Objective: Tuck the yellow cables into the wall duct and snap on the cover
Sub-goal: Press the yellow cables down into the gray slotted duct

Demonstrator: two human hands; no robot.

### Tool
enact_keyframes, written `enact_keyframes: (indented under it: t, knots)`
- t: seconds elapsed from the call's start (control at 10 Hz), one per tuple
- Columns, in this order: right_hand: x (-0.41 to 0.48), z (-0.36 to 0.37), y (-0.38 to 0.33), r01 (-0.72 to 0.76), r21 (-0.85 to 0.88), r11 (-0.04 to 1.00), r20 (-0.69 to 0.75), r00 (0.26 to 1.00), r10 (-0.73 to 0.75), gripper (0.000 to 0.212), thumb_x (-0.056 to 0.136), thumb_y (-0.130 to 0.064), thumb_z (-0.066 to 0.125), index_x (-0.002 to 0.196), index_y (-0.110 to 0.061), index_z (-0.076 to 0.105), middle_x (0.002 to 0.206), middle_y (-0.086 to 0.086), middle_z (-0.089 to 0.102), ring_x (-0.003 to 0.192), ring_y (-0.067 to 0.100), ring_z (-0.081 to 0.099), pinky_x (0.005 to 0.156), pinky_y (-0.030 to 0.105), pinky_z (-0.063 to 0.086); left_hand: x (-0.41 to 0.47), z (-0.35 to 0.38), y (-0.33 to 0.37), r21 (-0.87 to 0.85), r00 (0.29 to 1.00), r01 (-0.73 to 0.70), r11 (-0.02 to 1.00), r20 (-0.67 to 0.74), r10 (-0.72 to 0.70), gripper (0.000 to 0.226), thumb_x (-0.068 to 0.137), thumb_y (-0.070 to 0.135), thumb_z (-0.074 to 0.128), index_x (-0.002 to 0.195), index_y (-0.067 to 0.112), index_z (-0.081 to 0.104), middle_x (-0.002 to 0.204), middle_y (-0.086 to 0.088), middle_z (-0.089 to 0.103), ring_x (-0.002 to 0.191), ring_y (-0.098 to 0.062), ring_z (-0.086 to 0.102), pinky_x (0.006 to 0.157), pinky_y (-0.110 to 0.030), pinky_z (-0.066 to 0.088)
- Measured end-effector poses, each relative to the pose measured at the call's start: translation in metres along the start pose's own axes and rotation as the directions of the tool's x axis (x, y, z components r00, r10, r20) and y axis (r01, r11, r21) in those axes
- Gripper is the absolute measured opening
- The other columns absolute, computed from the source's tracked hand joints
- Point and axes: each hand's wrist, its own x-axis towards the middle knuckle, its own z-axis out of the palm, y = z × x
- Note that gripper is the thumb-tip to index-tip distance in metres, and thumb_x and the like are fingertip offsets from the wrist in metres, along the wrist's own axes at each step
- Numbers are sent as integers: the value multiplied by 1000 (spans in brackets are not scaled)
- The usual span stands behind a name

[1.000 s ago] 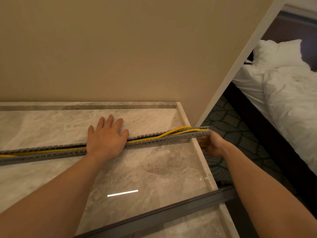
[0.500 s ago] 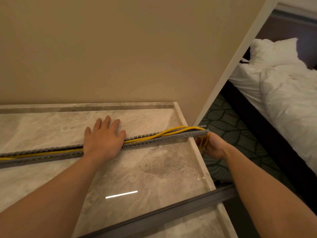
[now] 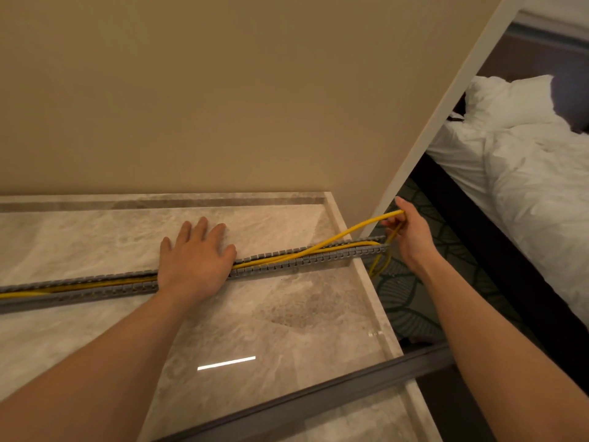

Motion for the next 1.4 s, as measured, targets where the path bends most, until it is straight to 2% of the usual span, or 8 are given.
enact_keyframes:
  t: [0.3, 0.4, 0.5, 0.6, 0.8, 0.9, 1.1, 1.4]
  knots:
    - [-15, -16, 12, -19, -368, 930, 22, 999, 30, 45, 91, -41, 47, 53, -17, 43, 57, 1, 44, 59, 18, 46, 75, 38, 38, -1, -1, 1, -7, 1000, -2, 1000, 3, 2, 54, 94, 49, 21, 146, 33, 16, 158, 2, 6, 144, -22, 3, 115, -50, 10]
    - [-22, -20, 17, -22, -502, 865, 82, 994, 72, 42, 94, -37, 43, 60, -16, 55, 60, 4, 52, 62, 20, 52, 72, 35, 39, -1, -2, 2, -11, 1000, 1, 1000, 7, -1, 54, 94, 49, 21, 146, 33, 16, 158, 2, 6, 144, -22, 3, 115, -50, 10]
    - [-25, -18, 18, -4, -566, 824, 104, 992, 76, 34, 97, -33, 42, 85, -9, 62, 76, 8, 61, 77, 23, 61, 70, 31, 45, -2, -3, 2, -11, 1000, 2, 1000, 9, -2, 55, 94, 48, 21, 146, 33, 15, 158, 2, 6, 144, -22, 2, 115, -50, 10]
    - [-29, -12, 12, 159, -644, 748, 104, 987, -120, 23, 95, -26, 48, 83, -11, 61, 74, 3, 57, 70, 18, 52, 56, 24, 38, -2, -4, 2, -14, 1000, 2, 1000, 9, -2, 54, 94, 48, 21, 146, 33, 16, 158, 2, 6, 144, -22, 2, 115, -50, 10]
    - [-63, 8, -12, 528, -664, 529, 259, 827, -499, 11, 91, -14, 55, 92, -12, 66, 90, 0, 61, 84, 13, 56, 70, 16, 38, -2, -3, 3, -18, 1000, 6, 1000, 10, -6, 54, 94, 49, 21, 145, 34, 16, 158, 3, 6, 144, -22, 2, 115, -50, 9]
    - [-92, 16, -18, 669, -671, 319, 488, 723, -489, 19, 90, -17, 58, 106, -11, 66, 103, 3, 64, 95, 17, 58, 84, 27, 44, -1, -3, 2, -16, 1000, 5, 1000, 12, -5, 54, 94, 49, 21, 145, 34, 15, 158, 3, 5, 144, -22, 2, 115, -50, 9]
    - [-125, 30, -1, 634, -769, -85, 634, 739, -229, 56, 93, -49, 38, 139, -17, 38, 145, 2, 41, 135, 18, 33, 115, 37, 17, -2, -3, 2, -15, 1000, 3, 1000, 11, -3, 54, 94, 49, 21, 145, 33, 15, 158, 3, 5, 144, -22, 2, 115, -51, 9]
    - [-136, 36, 9, 537, -830, -151, 555, 770, -315, 54, 88, -48, 50, 131, -16, 49, 129, 7, 52, 118, 27, 47, 104, 42, 33, -2, -2, 1, -7, 1000, 2, 1000, 11, -2, 55, 94, 49, 21, 146, 33, 15, 158, 2, 6, 144, -22, 2, 115, -51, 9]
